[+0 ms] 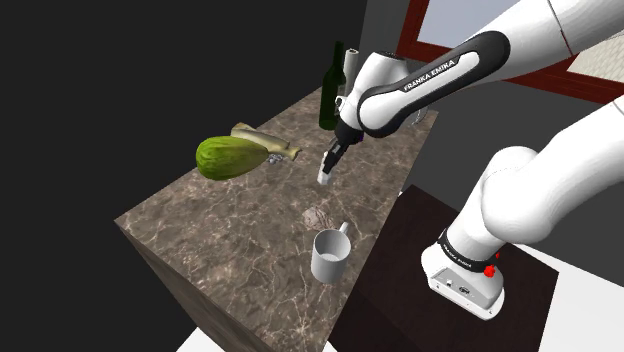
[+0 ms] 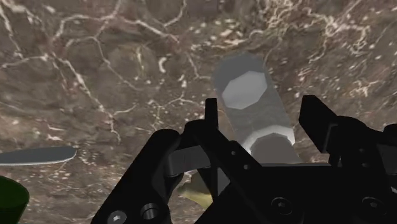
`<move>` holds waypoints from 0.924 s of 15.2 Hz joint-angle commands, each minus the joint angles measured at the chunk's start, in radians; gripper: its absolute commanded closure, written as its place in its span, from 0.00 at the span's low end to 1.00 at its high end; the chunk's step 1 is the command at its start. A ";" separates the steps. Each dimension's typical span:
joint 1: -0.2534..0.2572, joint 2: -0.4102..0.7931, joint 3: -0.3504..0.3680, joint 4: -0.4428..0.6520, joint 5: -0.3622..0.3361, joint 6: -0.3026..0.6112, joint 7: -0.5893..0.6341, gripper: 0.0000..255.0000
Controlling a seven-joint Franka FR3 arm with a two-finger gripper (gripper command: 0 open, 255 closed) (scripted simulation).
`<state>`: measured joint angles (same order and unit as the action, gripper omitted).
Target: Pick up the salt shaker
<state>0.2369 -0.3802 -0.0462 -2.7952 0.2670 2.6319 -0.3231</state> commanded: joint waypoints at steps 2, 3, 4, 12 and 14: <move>0.001 0.002 0.000 -0.001 0.001 0.004 -0.001 1.00; 0.001 0.002 0.000 -0.002 0.001 0.004 -0.001 1.00; 0.001 0.002 0.000 -0.001 0.001 0.004 -0.001 1.00; -0.012 -0.036 0.007 0.016 -0.018 -0.051 0.018 1.00; -0.019 -0.059 0.011 0.028 -0.028 -0.086 0.028 1.00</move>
<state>0.2221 -0.4291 -0.0378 -2.7768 0.2446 2.5660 -0.3009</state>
